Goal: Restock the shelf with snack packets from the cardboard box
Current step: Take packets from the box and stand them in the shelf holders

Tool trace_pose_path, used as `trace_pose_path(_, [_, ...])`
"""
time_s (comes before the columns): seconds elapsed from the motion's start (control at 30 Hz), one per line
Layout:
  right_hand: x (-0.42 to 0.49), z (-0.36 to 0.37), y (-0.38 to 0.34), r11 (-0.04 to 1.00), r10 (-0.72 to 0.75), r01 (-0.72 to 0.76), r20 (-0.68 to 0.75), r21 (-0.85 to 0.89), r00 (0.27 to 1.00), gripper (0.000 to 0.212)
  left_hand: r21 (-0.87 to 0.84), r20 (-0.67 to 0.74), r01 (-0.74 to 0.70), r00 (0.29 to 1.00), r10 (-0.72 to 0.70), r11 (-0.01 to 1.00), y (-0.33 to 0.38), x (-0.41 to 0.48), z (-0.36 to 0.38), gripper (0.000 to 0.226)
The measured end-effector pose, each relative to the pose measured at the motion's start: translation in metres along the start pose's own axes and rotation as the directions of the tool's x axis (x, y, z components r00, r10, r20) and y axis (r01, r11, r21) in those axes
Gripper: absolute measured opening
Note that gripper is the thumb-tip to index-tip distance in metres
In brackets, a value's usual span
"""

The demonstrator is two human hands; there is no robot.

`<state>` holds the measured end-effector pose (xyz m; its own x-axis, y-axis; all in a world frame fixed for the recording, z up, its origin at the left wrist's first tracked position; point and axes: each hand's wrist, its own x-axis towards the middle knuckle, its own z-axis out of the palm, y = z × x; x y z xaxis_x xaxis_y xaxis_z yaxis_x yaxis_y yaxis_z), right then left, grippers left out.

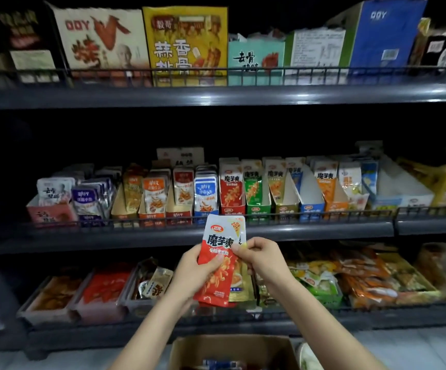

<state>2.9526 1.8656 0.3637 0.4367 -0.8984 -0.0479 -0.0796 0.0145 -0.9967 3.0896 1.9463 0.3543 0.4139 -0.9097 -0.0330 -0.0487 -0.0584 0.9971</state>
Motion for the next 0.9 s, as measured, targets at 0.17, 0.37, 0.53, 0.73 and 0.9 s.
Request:
trace_pose_path(0.17, [0.015, -0.021, -0.016, 0.999, -0.033, 0.028, 0.134, 0.040, 0.990, 0.024, -0.062, 0.038, 0.010, 0.999, -0.007, 0.998, 0.010, 0.024, 0.006, 0.023])
trace_pose_path(0.37, [0.038, -0.060, -0.026, 0.998, -0.055, 0.057, 0.097, -0.022, 0.994, 0.018, -0.033, 0.086, 0.017, 0.996, -0.014, 0.999, 0.024, 0.056, 0.024, 0.023])
trace_pose_path(0.53, [0.059, -0.109, -0.038, 0.989, -0.120, 0.135, -0.219, 0.056, 0.968, 0.014, -0.016, 0.004, -0.012, 1.000, 0.012, 1.000, 0.034, 0.085, 0.033, 0.022])
trace_pose_path(0.73, [0.101, -0.155, -0.045, 0.937, -0.342, 0.334, -0.459, -0.101, 0.820, 0.007, -0.074, -0.099, -0.016, 0.995, 0.009, 0.997, 0.034, 0.115, 0.036, 0.025])
trace_pose_path(0.9, [0.161, -0.162, -0.043, 0.869, -0.474, 0.319, -0.449, -0.379, 0.758, 0.009, -0.101, -0.146, -0.026, 0.989, 0.011, 0.995, 0.040, 0.140, 0.035, 0.021])
